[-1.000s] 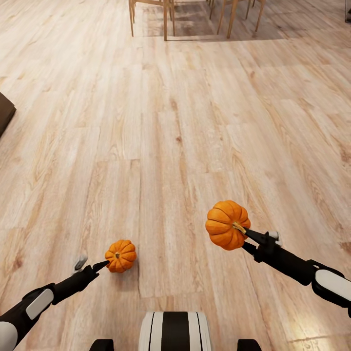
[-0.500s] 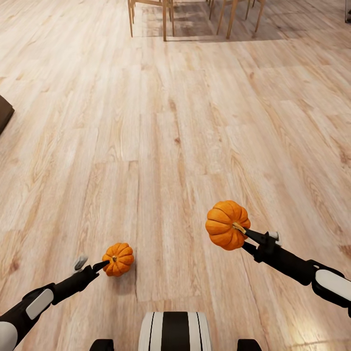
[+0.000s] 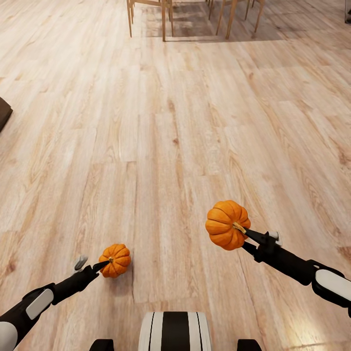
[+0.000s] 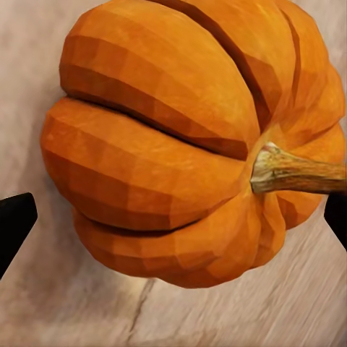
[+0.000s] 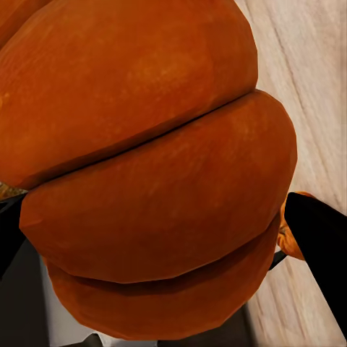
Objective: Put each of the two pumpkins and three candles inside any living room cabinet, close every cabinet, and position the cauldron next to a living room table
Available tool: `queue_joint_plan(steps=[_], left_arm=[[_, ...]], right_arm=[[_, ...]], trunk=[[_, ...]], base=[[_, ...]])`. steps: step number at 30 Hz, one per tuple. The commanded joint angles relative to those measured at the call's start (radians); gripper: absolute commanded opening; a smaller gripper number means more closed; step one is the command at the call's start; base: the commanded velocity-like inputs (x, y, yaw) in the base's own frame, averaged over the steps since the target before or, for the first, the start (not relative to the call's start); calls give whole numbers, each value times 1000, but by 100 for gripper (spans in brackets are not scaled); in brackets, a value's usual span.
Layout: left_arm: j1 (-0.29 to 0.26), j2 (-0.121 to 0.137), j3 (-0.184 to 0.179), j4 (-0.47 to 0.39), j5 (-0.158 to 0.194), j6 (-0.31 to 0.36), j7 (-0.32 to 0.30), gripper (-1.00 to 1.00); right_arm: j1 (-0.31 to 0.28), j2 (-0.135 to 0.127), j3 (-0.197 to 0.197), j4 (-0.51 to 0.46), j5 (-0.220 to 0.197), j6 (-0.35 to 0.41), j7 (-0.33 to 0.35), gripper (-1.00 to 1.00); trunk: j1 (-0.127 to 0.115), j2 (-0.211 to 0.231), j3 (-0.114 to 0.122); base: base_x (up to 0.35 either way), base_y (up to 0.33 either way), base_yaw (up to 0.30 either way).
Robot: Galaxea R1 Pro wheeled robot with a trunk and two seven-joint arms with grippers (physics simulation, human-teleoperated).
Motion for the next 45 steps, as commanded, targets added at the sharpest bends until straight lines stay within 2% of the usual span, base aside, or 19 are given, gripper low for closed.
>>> queue_joint_plan(steps=[1,12,17,19,45], left_arm=[[-1,1,-4,0,11,9,-1,100],[-1,1,-4,1,12,9,2,100],[-1,1,-2,1,15,9,81,100],[-1,1,-2,0,22,9,90,100],[-1,1,-4,-1,29,9,93,100]], right_arm=[[-2,-1,4,0,-11,6,3,-100],[-2,-1,4,0,-11,6,3,-100],[-2,0,4,0,-11,7,3,-100],[-2,-1,4,0,-11,7,3,-100],[-2,-2,3,0,-11,7,5,-100]], trunk=[[0,0,-1],[0,0,-1],[0,0,-1],[0,0,-1],[0,0,-1]], base=[[0,-22,0],[0,-2,0],[0,0,0],[0,0,0],[18,-27,0]])
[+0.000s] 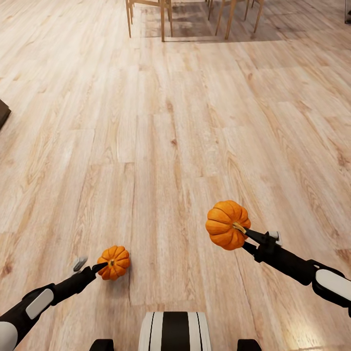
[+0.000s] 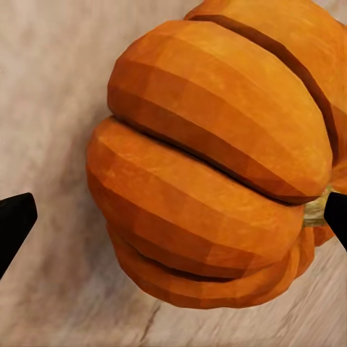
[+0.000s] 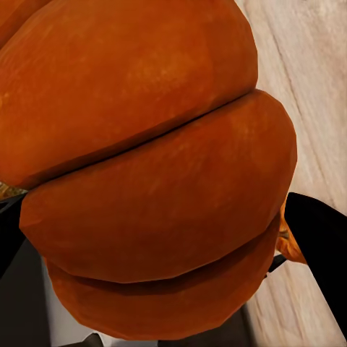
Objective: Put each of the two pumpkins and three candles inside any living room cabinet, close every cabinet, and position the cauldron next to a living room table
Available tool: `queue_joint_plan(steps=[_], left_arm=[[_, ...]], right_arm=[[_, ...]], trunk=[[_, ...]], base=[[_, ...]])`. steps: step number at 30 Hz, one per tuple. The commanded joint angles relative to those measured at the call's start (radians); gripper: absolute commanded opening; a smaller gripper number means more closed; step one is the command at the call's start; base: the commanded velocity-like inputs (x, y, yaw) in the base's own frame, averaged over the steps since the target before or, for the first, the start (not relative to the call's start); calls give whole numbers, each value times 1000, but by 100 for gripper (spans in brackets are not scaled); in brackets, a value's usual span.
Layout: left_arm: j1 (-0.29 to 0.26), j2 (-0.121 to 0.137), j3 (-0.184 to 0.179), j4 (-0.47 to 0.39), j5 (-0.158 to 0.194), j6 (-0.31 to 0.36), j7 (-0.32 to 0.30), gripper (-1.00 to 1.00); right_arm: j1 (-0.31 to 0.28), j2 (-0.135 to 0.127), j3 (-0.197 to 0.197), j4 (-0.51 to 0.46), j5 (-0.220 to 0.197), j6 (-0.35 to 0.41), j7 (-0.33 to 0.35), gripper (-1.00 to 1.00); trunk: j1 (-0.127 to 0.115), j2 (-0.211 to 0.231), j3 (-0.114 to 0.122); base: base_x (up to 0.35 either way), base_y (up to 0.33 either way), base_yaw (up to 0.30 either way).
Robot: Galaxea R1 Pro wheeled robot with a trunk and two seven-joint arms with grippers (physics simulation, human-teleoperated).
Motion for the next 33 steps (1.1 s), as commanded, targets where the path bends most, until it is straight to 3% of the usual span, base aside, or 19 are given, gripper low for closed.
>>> queue_joint_plan(steps=[1,26,27,33], left_arm=[[-1,1,-4,0,10,7,-1,100],[-1,0,-4,0,11,5,-2,100],[-1,0,-4,0,11,4,-2,-100],[-1,0,-4,0,11,4,-2,-100]], right_arm=[[-2,-1,4,0,-11,6,3,-100],[-2,-4,4,2,-11,6,17,-100],[-2,-5,4,3,-11,6,17,-100],[-2,-5,4,4,-11,6,17,-100]], trunk=[[0,0,-1],[0,0,-1],[0,0,-1],[0,0,-1]], base=[[1,-80,0],[10,-43,0],[0,0,0],[0,0,0]])
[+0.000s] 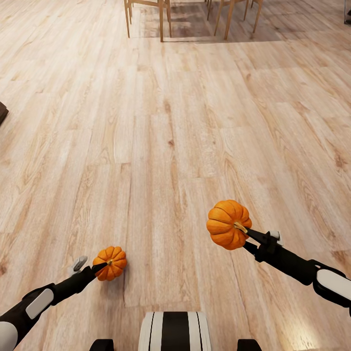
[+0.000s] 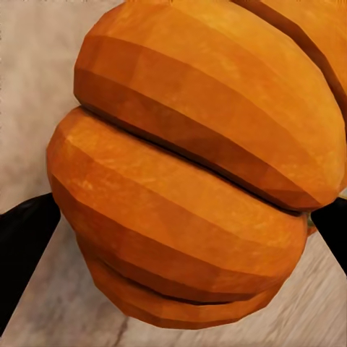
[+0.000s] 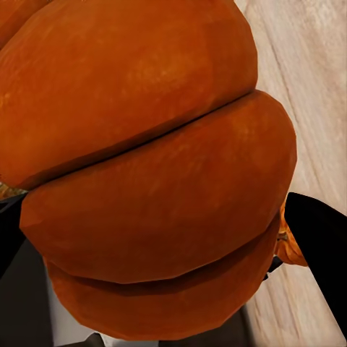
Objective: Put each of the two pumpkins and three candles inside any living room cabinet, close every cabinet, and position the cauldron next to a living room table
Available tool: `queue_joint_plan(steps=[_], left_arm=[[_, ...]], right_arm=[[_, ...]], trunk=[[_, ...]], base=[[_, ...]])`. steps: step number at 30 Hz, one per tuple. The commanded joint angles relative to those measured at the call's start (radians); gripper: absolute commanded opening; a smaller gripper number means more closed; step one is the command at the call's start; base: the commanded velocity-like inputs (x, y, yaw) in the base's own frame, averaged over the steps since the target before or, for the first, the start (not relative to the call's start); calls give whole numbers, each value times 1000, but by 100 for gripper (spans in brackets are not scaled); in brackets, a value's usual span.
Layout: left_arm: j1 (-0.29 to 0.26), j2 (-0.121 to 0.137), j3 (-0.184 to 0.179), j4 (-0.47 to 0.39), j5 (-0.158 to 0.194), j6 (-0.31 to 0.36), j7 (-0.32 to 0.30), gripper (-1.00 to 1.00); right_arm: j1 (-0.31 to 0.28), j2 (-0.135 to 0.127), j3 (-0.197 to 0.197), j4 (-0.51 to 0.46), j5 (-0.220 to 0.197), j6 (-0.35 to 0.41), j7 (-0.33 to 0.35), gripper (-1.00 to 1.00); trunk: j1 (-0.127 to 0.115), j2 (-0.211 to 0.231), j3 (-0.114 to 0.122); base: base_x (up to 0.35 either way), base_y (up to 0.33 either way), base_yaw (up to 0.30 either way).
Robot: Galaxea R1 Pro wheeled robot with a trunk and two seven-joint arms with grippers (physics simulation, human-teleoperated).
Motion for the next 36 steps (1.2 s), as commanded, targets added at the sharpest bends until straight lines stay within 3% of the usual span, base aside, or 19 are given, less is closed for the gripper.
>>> queue_joint_plan(steps=[1,25,33,36], left_arm=[[0,0,-5,0,7,6,-1,-100],[0,1,-5,0,14,7,-8,-100],[0,4,-6,0,15,10,-16,-100],[0,12,-7,0,14,10,-64,-100]], right_arm=[[-2,-1,4,0,-11,6,3,-100],[-2,4,4,3,-11,6,1,-100],[-2,4,4,3,-11,6,0,-100],[-2,4,4,5,-11,6,0,-100]], trunk=[[0,0,-1],[0,0,-1],[-4,2,30],[-5,2,42]], base=[[0,0,0],[0,0,0],[0,0,0],[0,0,0]])
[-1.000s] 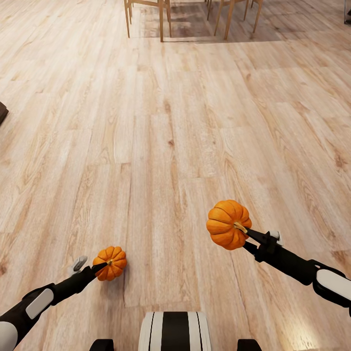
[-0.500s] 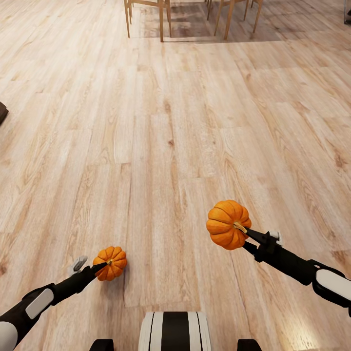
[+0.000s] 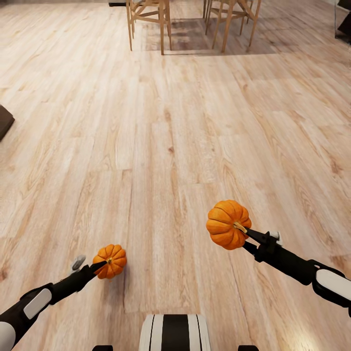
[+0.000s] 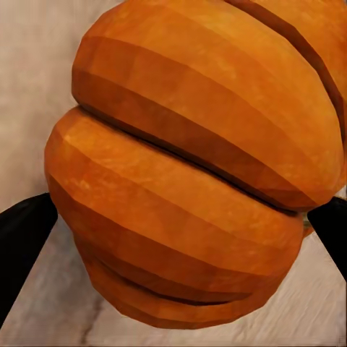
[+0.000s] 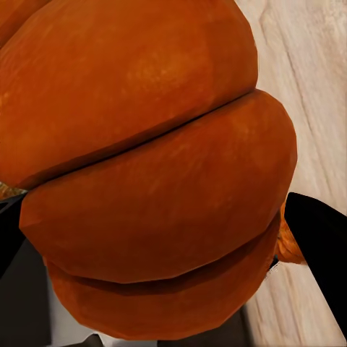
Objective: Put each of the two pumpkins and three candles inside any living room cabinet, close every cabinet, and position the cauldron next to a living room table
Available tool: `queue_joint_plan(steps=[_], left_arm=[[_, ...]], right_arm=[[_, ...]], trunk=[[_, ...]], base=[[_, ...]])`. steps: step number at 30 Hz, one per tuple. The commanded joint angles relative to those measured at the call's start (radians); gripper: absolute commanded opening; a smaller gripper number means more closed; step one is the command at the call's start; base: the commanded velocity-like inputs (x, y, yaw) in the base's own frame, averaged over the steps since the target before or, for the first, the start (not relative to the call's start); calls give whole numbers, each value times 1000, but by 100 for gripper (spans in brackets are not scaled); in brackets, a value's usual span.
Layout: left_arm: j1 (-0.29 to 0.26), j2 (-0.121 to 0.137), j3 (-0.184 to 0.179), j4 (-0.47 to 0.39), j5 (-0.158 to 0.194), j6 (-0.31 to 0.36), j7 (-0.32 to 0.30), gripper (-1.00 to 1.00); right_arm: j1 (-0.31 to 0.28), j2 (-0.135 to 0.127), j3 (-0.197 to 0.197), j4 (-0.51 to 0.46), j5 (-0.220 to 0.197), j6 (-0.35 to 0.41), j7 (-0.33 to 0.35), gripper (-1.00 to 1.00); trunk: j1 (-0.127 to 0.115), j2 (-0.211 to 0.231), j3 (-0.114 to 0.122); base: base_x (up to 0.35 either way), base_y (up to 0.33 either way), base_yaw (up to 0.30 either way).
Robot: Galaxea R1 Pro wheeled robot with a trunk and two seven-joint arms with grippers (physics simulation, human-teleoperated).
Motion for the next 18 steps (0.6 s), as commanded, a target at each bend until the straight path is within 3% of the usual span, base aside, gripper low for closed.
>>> queue_joint_plan(steps=[1,5,8,14,18], left_arm=[[0,3,-5,1,6,6,-19,-100],[1,19,-4,2,9,15,-88,-100],[2,42,-4,2,36,23,-163,-100],[5,82,-5,1,56,114,-285,-100],[7,108,-5,1,56,144,-369,-100]], right_arm=[[-2,-1,4,2,-11,5,3,-100],[-2,0,4,8,-11,5,1,-100],[-2,1,6,9,-8,3,-2,-100],[-2,1,5,12,-2,-10,-7,-100],[-2,1,4,12,-1,-11,-47,-100]], trunk=[[-1,0,3],[-2,1,19],[-4,2,30],[-6,3,54],[-8,4,69]], base=[[0,0,0],[0,0,0],[0,0,0],[0,0,0],[0,0,0]])
